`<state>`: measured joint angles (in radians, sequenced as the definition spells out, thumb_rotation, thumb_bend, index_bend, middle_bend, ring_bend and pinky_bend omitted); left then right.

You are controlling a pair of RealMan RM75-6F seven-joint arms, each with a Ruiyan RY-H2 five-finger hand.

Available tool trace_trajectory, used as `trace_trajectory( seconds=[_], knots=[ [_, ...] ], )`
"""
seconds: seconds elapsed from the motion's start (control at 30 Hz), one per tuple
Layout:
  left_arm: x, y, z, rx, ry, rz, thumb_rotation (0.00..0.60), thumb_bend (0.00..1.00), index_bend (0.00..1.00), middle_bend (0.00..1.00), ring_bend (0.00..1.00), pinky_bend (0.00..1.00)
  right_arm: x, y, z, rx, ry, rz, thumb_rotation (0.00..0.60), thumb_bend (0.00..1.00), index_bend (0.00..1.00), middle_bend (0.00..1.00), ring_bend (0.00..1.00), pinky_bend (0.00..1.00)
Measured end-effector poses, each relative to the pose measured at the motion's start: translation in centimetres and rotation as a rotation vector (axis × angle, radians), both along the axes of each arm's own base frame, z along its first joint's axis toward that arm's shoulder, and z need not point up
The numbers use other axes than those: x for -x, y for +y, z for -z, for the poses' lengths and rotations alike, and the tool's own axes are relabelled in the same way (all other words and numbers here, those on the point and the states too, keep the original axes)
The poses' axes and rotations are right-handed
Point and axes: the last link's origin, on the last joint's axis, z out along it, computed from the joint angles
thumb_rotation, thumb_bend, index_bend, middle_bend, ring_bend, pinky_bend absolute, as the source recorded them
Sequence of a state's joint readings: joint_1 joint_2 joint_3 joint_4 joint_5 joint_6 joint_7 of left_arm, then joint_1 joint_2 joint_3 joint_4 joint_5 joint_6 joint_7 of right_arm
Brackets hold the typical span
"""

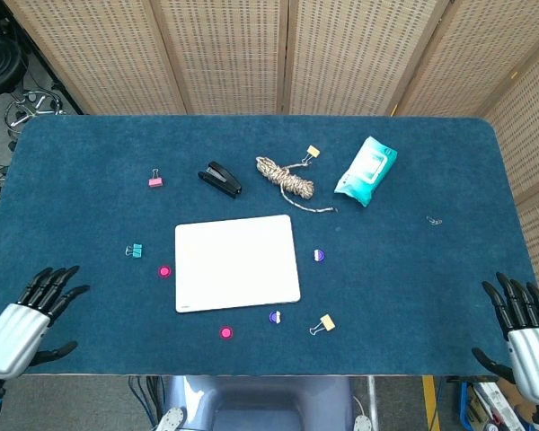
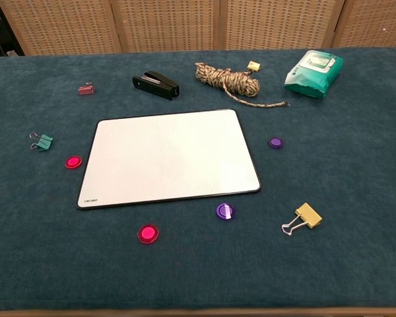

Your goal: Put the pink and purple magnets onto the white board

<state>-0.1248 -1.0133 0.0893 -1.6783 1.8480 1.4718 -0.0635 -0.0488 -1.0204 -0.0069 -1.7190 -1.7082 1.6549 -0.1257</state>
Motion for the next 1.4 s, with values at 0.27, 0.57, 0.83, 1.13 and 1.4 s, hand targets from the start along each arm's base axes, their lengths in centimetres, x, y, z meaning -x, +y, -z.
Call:
trace_trajectory(
  seconds=[0.27,0.57,0.83,1.13,1.4],
  knots=[
    [-1.9,1.5,4.1,0.186,0.067,0.093,0.6,0.25,0.37,0.0,0.0,0.0,0.2,-0.2,0.1,-0.009,0.004,0.01,0.6,0.0,0.0,0.0,0.0,0.0],
    [-7.0,3.2,10.9,0.312,0.134,0.229,0.6,0.34,0.41,0.0,0.0,0.0,0.5,-0.5,0.3,-0.017,0.019,0.042,0.6,0.0,0.0,0.0,0.0,0.0],
    [-11.7,4.0,16.3,0.335,0.201,0.332,0.6,0.34,0.41,0.0,0.0,0.0,0.6,-0.8,0.2,-0.014,0.009,0.052,0.6,0.0,0.0,0.0,0.0,0.0],
    [-13.6,4.8,19.0,0.335,0.234,0.357,0.6,0.28,0.36,0.0,0.0,0.0,0.7,-0.9,0.2,-0.022,0.003,0.06,0.6,0.0,0.0,0.0,0.0,0.0],
    [-13.4,5.2,19.8,0.344,0.242,0.336,0.6,0.26,0.34,0.0,0.0,0.0,0.7,-1.0,0.2,-0.021,-0.001,0.064,0.6,0.0,0.0,0.0,0.0,0.0]
  ],
)
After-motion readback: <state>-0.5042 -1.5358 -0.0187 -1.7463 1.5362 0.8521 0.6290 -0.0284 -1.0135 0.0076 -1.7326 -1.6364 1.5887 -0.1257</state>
